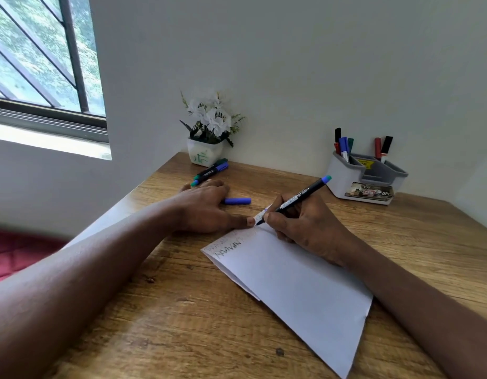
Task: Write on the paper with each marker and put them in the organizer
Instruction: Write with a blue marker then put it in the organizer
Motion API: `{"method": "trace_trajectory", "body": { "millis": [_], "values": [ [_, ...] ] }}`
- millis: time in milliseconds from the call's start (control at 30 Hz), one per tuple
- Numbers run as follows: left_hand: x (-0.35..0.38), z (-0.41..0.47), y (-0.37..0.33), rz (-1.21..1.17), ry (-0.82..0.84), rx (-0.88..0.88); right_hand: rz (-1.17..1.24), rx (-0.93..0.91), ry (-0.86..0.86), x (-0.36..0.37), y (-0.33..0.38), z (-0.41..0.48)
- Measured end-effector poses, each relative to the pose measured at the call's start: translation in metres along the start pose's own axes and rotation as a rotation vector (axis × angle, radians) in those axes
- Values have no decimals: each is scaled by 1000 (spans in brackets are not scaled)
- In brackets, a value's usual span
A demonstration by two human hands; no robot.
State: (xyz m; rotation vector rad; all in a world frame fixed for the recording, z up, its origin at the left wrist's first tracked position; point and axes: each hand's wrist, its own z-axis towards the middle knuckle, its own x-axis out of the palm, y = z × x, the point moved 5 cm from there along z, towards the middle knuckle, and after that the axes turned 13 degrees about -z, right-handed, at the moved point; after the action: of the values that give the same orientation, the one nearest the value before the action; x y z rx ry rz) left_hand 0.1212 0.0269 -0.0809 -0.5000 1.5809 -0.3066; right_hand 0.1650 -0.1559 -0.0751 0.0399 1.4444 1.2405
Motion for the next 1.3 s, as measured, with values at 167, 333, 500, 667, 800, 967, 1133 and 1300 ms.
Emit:
{"method": "trace_trajectory", "body": {
  "millis": [167,333,500,667,800,967,1133,1300],
  "values": [
    [0,0,0,-4,2,-2,-19,8,-32,-2,0,1],
    [-1,0,-1,-12,5,1,-45,14,-56,-2,-1,2],
    [-1,-1,-2,-15,8,0,-66,12,-101,-3,-1,3],
    [-1,-3,-3,-14,5,1,-78,16,-120,-4,0,2],
    [-1,-3,-2,-16,7,6,-64,27,-109,-3,0,2],
    [-2,-1,0,-18,12,4,-73,45,-153,-4,-2,3],
    [-1,0,1,-19,20,7,-80,34,-129,-3,-1,3],
    [-2,-1,0,-30,15,2,-39,50,-131,-5,-2,3]
  ]
}}
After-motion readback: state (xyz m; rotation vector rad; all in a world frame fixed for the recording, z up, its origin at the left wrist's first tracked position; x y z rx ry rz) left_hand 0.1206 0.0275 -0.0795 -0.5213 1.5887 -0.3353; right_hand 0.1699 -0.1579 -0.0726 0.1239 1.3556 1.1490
